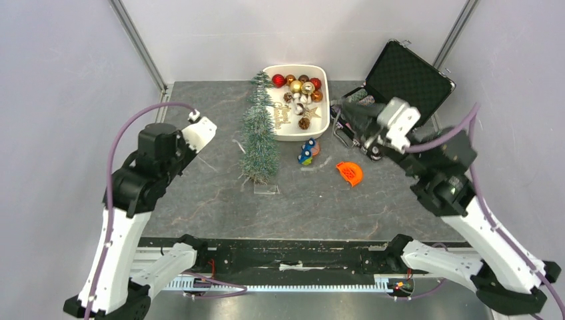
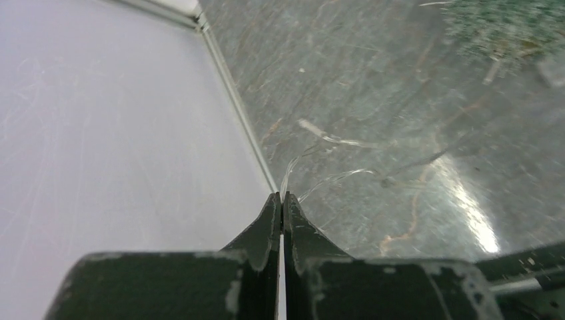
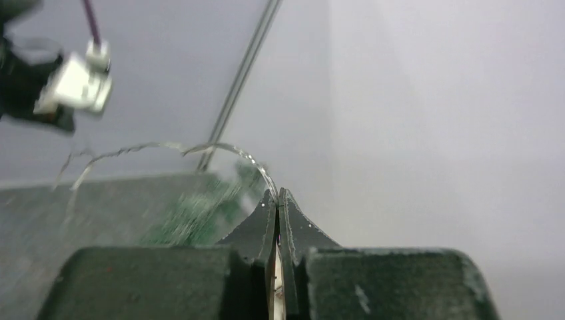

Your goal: Decorate the small christmas tree

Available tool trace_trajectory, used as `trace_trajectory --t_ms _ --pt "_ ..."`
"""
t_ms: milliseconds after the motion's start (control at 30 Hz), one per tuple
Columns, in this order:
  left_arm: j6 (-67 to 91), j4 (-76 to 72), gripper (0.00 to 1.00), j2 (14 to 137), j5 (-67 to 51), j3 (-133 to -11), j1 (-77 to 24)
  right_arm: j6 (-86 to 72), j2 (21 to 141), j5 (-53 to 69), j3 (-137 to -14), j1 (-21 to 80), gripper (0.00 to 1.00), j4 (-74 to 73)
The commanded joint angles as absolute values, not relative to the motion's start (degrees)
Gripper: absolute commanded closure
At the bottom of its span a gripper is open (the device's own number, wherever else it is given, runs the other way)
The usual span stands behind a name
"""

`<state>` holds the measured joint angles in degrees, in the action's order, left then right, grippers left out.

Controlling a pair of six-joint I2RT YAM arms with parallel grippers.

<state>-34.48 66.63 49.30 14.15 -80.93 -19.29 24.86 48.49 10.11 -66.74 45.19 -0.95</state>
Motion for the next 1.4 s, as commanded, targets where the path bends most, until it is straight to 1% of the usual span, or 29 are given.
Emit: trace_trajectory --t_ms 0,133,267,400,533,733,833,967,1100,1200,1367 --pt "-34.65 51.87 0.98 51.01 25.61 -78.69 -18.76 30.81 62.42 2.64 -84.91 45.18 1.0 -2.1" --pt "-35.47 49.71 0.98 50.82 28.44 -79.49 -18.13 36.18 71.93 -2.6 -97.28 45.18 1.0 -2.65" --pt "-35.68 48.08 0.98 51.44 27.36 -80.09 -17.92 43.01 78.57 -9.38 -104.02 44.65 1.0 4.51" --pt "-36.93 43.24 0.98 52.95 28.54 -78.48 -17.84 44.21 87.71 -9.57 -115.31 42.82 1.0 7.36" --pt "-39.25 35.9 0.98 54.56 31.57 -75.87 -16.18 43.42 95.24 -8.77 -122.58 41.22 1.0 10.64" --pt "-36.36 27.61 0.98 58.87 26.53 -80.26 -12.24 33.32 99.59 -11.52 -122.75 34.56 1.0 21.47" --pt "-34.54 22.99 0.98 60.42 23.8 -81.3 -11.87 28.02 101.94 -11.15 -123.77 30.99 1.0 23.54" --pt "-33.02 20.41 0.98 64.2 22.4 -83.52 -10.26 26.53 104.69 -11.45 -123.96 28.41 1.0 22.05" --pt "-29.78 19.42 0.98 69.66 18.02 -85.71 -5.41 24.06 105.87 -11.4 -120.31 25.88 1.0 20.65" --pt "-28.17 19.06 0.98 74.25 16.61 -87.52 -3.3 22.78 107.68 -11.27 -120.39 24.25 1.0 17.74" --pt "-27.83 15.56 0.98 76.36 12.76 -84.92 -3.26 23.38 108.64 -7.78 -118.84 22.72 1.0 13.38"
